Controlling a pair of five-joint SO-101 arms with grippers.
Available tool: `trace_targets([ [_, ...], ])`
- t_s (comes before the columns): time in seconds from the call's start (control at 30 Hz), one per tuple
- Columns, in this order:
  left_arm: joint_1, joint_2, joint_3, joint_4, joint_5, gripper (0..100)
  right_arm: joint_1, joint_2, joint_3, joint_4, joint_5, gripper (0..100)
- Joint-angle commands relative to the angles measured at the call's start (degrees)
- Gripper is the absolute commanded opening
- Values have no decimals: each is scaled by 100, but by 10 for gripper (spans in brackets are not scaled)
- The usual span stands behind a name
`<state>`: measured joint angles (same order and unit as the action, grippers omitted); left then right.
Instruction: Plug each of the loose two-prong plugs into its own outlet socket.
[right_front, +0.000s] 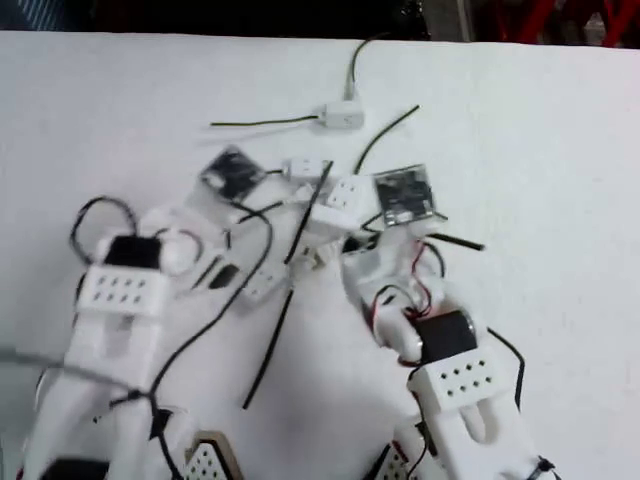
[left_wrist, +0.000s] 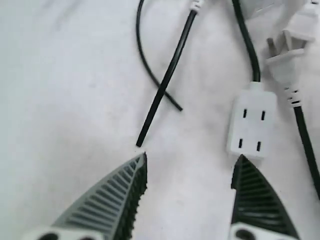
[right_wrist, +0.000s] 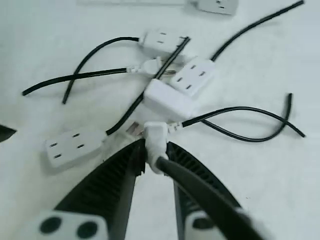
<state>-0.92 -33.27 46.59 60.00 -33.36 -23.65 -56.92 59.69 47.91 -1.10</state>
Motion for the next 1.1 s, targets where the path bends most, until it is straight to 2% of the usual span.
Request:
trace_targets([
  [0.0, -787, -1253, 457, 193, 536, 276, -673, 22, -457, 154, 114, 17],
  [0.17, -1736, -2273, 1204, 176, 1020, 276, -1393, 1051, -879, 154, 158, 17],
  [0.43, -2404, -3442, 2497, -141, 1459, 275, -2132, 2457, -1459, -426, 185, 17],
  [0.6, -2492, -3952, 3332, -651, 1644, 275, -2132, 3169, -1565, -831, 202, 17],
  [0.77, -2492, -4321, 3596, -642, 1618, 273, -2158, 3802, -1767, -1024, 563, 17],
  [0.93, -2492, -4435, 3657, -633, 1618, 272, -2167, 4286, -2127, -998, 598, 17],
  [1.07, -2492, -4435, 3666, -633, 1618, 272, -2176, 4558, -2470, -585, 607, 17],
])
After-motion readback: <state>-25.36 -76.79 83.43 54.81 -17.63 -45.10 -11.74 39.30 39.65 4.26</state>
